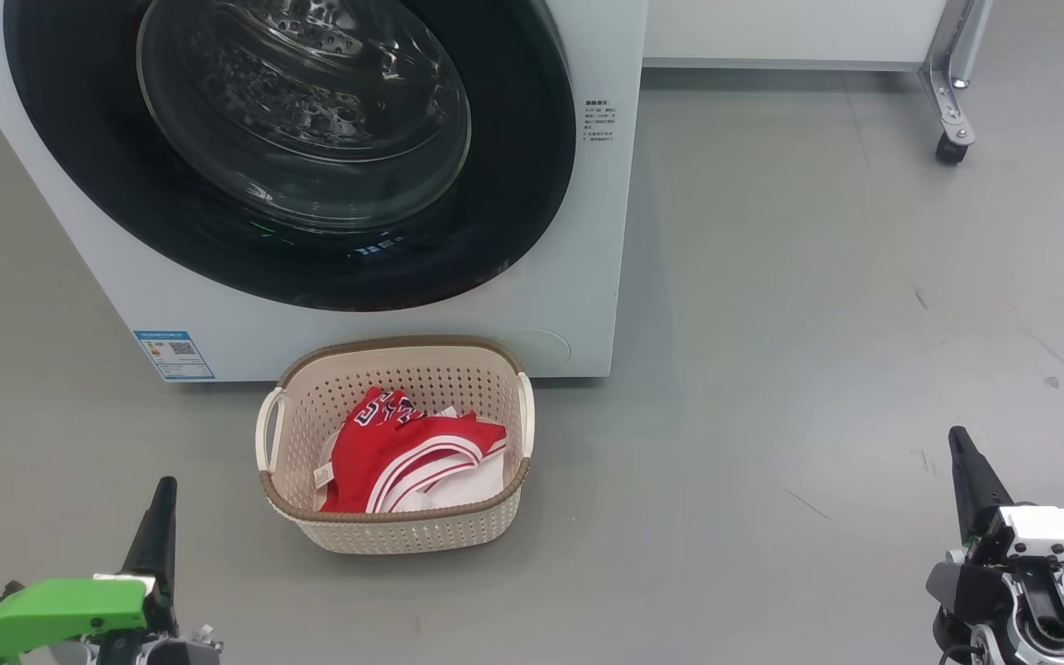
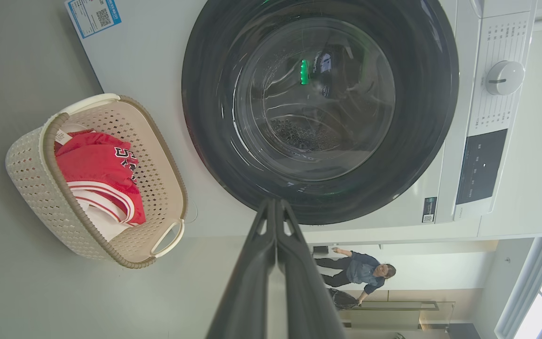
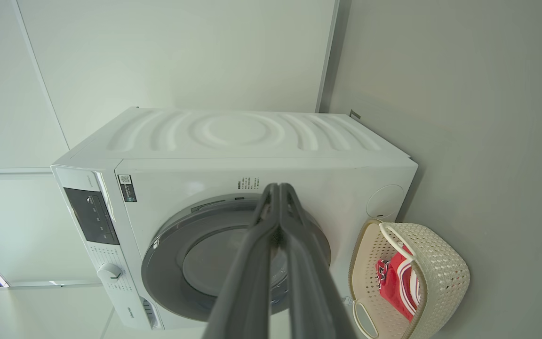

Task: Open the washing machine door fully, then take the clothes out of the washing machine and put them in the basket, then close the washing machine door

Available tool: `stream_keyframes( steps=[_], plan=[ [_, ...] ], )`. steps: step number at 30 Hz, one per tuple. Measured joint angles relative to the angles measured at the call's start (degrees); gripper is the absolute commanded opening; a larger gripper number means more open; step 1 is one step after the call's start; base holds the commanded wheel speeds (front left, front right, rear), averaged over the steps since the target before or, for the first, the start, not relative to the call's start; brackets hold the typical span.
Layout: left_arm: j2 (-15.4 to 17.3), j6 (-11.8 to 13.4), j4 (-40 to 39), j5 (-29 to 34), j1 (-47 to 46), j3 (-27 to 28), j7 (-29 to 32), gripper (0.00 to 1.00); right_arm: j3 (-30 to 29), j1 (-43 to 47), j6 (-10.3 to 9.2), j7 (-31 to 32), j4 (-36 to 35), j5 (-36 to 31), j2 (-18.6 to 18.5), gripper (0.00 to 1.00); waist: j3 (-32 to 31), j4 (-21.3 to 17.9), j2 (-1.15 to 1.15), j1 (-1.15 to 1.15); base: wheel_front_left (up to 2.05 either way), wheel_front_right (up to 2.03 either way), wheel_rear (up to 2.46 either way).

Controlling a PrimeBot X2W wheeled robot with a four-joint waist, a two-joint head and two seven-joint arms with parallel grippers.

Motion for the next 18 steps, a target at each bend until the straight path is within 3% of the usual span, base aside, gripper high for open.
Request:
stream_keyframes(
  steps=[18],
  plan=[
    [0.0, 0.0, 0.0, 0.0, 0.0, 0.1, 0.0, 0.00, 0.0, 0.0, 0.00, 0.0, 0.0, 0.0, 0.0, 0.00, 0.0, 0.0, 0.00, 0.00, 0.00, 0.00, 0.00]
  ],
)
